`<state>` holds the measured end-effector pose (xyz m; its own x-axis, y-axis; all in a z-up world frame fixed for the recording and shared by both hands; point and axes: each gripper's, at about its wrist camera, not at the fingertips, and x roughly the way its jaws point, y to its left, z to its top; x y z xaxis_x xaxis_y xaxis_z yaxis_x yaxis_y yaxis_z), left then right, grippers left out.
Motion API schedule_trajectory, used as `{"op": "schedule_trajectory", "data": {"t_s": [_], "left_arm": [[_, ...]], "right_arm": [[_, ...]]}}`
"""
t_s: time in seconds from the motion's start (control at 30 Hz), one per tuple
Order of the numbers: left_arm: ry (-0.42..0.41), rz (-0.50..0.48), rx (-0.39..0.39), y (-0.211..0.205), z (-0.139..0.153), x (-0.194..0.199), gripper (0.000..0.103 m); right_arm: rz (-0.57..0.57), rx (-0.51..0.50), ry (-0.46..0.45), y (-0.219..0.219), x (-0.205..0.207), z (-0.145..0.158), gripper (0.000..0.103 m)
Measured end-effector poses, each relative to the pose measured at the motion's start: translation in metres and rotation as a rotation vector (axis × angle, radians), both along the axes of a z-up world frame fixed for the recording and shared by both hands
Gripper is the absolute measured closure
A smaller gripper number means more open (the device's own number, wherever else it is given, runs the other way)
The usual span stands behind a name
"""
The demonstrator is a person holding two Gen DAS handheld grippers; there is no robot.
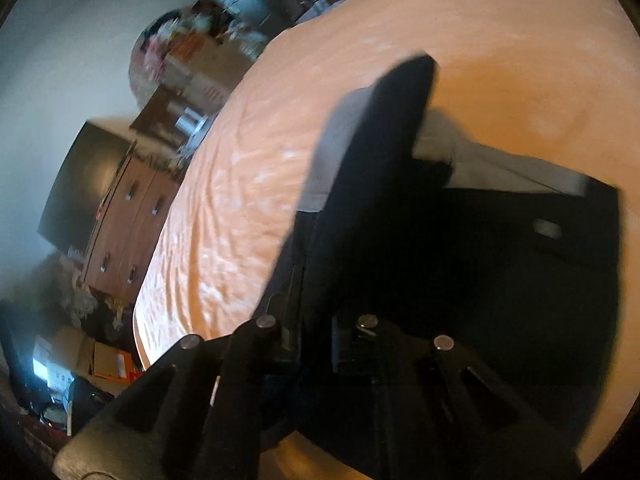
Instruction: Fold small clothes
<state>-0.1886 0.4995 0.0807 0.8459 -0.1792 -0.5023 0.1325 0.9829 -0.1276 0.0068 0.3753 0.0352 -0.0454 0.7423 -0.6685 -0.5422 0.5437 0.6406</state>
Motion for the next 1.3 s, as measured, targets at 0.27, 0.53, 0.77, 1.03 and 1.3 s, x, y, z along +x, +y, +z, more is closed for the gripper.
{"op": "schedule_trajectory", "data": {"t_s": [0.27,0.53,0.77,1.03,1.3], "left_arm": [[0.170,-0.188,-0.027,-0.105,-0.025,0.065,0.087],[0.321,-0.266,-0.007,-0.161,-0.060,0.130,0.081],[0.392,-0.215,-0.052,-0.182,-0.084,0.157,0.066],[0.439,-0.236,-0.098,-0.166,-0.076,0.145,0.058],[0.203,-0.094,-0.122,-0.068,0.005,0.009,0.056]], "right_arm": [[-0.113,-0.014,0.110,-0.090,0.054,-0.048,0.095],[-0.115,-0.005,0.187,-0.112,0.088,-0.080,0.094],[-0.035,-0.028,0.137,-0.096,0.106,-0.088,0.095],[-0.037,0.039,0.227,-0.130,0.077,-0.091,0.069],[0.006,0.005,0.225,-0.163,0.000,-0.073,0.044]]}}
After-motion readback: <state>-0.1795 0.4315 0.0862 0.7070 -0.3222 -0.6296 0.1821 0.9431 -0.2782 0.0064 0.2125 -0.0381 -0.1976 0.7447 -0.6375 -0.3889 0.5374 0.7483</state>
